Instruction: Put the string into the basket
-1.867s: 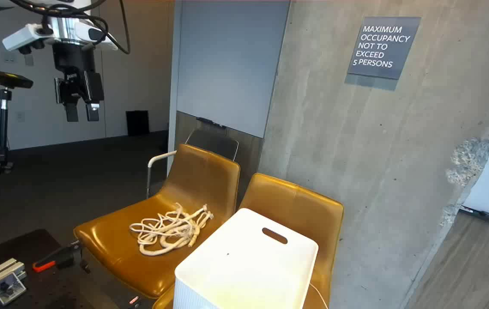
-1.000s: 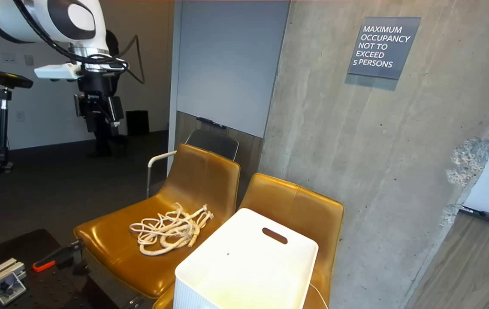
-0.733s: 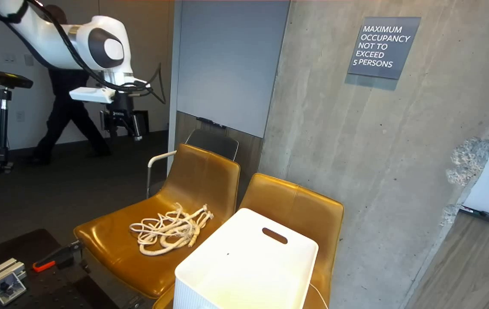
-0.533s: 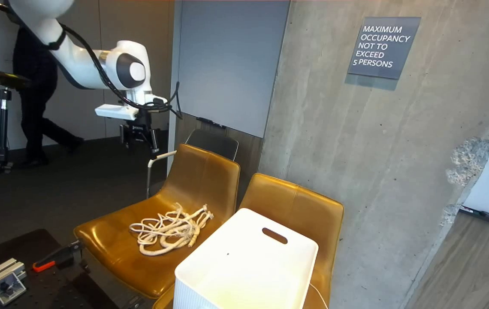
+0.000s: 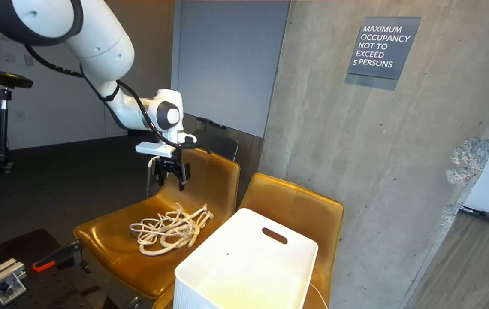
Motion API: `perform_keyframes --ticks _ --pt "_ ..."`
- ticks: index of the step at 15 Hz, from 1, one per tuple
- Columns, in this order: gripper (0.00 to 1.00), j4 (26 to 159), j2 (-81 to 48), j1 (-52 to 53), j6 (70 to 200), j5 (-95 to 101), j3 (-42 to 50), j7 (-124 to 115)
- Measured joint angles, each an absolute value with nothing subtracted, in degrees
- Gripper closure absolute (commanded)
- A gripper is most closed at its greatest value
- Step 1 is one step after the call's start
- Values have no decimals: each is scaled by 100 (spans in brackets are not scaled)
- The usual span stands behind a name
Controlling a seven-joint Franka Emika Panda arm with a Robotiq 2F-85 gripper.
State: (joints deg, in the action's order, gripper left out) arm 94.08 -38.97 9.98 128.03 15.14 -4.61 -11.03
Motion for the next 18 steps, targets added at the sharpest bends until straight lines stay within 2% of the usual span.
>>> perform_keyframes --ticks 9,18 --pt "0 7492 -5927 1133 12627 1512 -19 -916" --pt "0 5724 -7094 1220 11545 1520 430 -580"
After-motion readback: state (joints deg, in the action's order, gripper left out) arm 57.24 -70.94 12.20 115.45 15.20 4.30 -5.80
